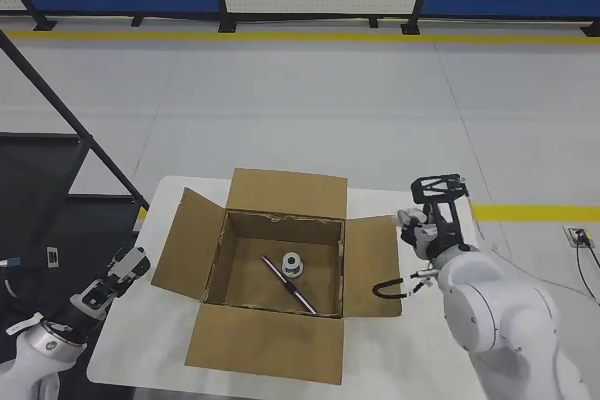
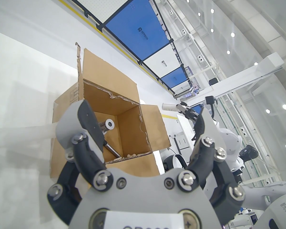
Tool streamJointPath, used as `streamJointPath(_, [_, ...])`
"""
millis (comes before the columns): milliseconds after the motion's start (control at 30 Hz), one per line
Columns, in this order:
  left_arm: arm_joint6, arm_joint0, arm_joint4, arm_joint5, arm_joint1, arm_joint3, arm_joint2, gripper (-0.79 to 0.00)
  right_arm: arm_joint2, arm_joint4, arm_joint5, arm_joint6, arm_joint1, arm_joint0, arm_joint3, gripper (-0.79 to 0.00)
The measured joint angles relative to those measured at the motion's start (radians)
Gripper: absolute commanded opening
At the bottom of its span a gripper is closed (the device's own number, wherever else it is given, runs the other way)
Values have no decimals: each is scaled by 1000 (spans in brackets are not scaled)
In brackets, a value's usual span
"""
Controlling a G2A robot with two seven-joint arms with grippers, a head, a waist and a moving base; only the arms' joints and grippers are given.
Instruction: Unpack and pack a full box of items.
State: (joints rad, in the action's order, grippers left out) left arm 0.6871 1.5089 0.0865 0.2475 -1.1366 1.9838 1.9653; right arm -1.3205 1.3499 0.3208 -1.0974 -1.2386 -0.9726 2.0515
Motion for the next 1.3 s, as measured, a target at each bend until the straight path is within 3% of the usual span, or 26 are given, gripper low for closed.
streamJointPath(333, [0, 0, 0, 0, 0, 0, 0, 0, -166, -60, -82, 63, 12, -34, -311, -785])
streamJointPath(800, [0, 0, 0, 0, 0, 0, 0, 0, -187, -153, -171, 155, 12, 98, -734, -785])
streamJointPath(833, [0, 0, 0, 0, 0, 0, 0, 0, -185, -157, -173, 160, 12, 104, -748, -677])
streamJointPath(867, [0, 0, 0, 0, 0, 0, 0, 0, -183, -160, -173, 163, 12, 108, -755, -434])
streamJointPath(900, [0, 0, 0, 0, 0, 0, 0, 0, -182, -161, -173, 164, 12, 110, -760, -105])
streamJointPath(933, [0, 0, 0, 0, 0, 0, 0, 0, -179, -161, -173, 164, 12, 113, -764, 0])
streamJointPath(1300, [0, 0, 0, 0, 0, 0, 0, 0, -163, -123, -140, 136, 14, 110, -691, 0])
